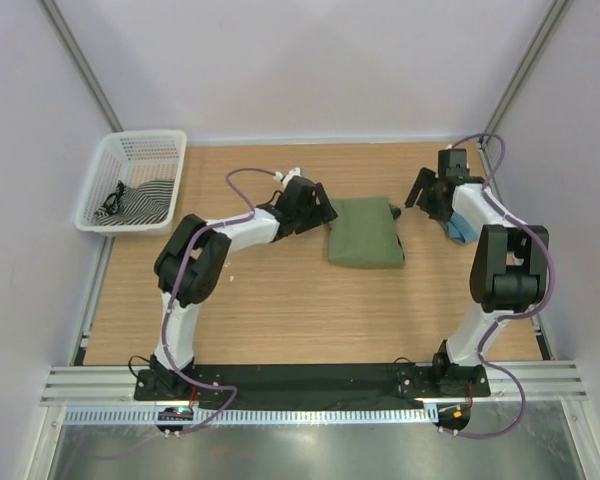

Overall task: Fold and stack the tank tops
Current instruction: Neatly place the folded tank top to the corner

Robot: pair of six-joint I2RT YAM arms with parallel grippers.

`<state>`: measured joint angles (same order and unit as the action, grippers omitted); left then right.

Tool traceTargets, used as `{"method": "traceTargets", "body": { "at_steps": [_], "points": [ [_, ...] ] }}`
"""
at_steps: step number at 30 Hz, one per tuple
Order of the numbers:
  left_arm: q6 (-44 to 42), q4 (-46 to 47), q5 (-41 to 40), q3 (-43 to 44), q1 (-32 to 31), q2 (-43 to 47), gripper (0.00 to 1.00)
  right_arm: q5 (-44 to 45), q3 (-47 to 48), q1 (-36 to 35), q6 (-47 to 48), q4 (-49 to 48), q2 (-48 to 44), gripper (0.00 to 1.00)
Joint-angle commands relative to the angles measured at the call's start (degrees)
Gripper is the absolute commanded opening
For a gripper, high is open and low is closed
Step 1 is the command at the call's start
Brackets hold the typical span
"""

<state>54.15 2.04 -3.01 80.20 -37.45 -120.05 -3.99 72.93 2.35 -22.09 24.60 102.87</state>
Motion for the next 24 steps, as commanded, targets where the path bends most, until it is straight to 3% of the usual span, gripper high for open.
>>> {"method": "traceTargets", "body": {
  "at_steps": [1,4,8,11,17,24],
  "points": [
    [-5.0,-5.4,-2.6,-0.1,0.9,7.1,0.76,16.1,3.0,0.0,2.9,4.4,-3.3,0.74],
    [-5.5,-8.3,-1.0,0.6,0.4,9.0,0.74,14.9,2.6,1.1,1.4,4.4,-3.7,0.73],
    [-3.5,-7.4,8.9,0.9,-1.4,9.8,0.56,6.8,0.8,4.1,-0.5,2.6,-4.3,0.63],
    [-1.0,-1.0,15.6,1.9,-3.2,7.1,0.49,1.6,-1.3,7.5,-2.2,0.7,-5.6,0.57],
    [0.9,2.2,22.6,11.4,-8.5,-0.5,0.47,10.3,-0.2,8.0,0.7,3.4,-5.4,0.61],
    [5.1,9.8,26.0,11.2,-9.3,-9.2,0.46,20.1,0.8,4.5,4.4,3.7,-3.6,0.64]
  ]
}}
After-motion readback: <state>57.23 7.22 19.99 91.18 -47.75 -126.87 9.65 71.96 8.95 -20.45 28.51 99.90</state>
